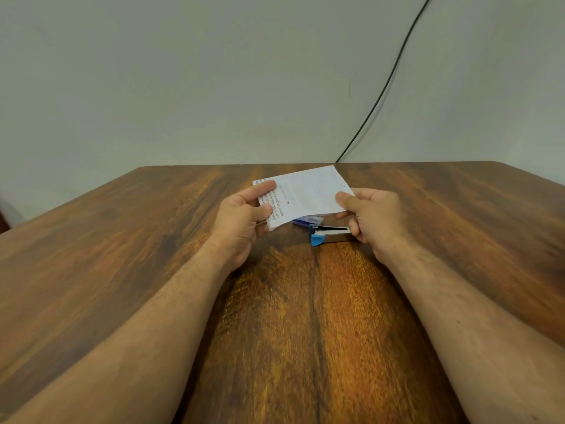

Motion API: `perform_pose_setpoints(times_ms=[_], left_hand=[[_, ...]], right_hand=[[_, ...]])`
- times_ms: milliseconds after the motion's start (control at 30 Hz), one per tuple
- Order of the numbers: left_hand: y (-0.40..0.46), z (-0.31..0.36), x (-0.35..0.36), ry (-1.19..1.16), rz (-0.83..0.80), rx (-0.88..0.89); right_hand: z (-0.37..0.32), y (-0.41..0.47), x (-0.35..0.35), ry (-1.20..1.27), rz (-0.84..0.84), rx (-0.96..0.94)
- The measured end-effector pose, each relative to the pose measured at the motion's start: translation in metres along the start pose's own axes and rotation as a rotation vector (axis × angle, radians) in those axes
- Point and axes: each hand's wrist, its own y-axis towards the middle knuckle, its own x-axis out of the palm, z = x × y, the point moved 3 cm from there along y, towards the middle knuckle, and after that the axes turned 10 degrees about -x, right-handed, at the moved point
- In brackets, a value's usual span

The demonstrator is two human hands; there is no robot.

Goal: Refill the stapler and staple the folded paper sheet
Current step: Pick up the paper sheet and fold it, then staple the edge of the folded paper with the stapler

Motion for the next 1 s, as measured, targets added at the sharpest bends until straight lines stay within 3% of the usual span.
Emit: perform_pose_setpoints(times_ms=[233,367,567,767,1000], left_hand=[[0.003,-0.003,-0.002,0.076,0.000,0.014],[0.005,-0.004,-0.005,0.099,-0.001,-0.002],[0.004,-0.001,-0.006,0.078,0.033,0.013],[0.002,0.002,-0.004,-0.090,0.064,0.049],[0.003,0.004,-0.007,-0.141,0.080,0.050]], right_hand=[[0.000,0.001,-0.002,0.015,0.090,0.012],[0.000,0.000,0.000,-0.120,0.059,-0.016],[-0.001,-0.001,-0.001,-0.119,0.037,-0.058],[-0.009,-0.008,0.003,-0.592,-0.021,-0.280],[-0.010,-0.015,0.017,-0.884,-0.331,-0.285]])
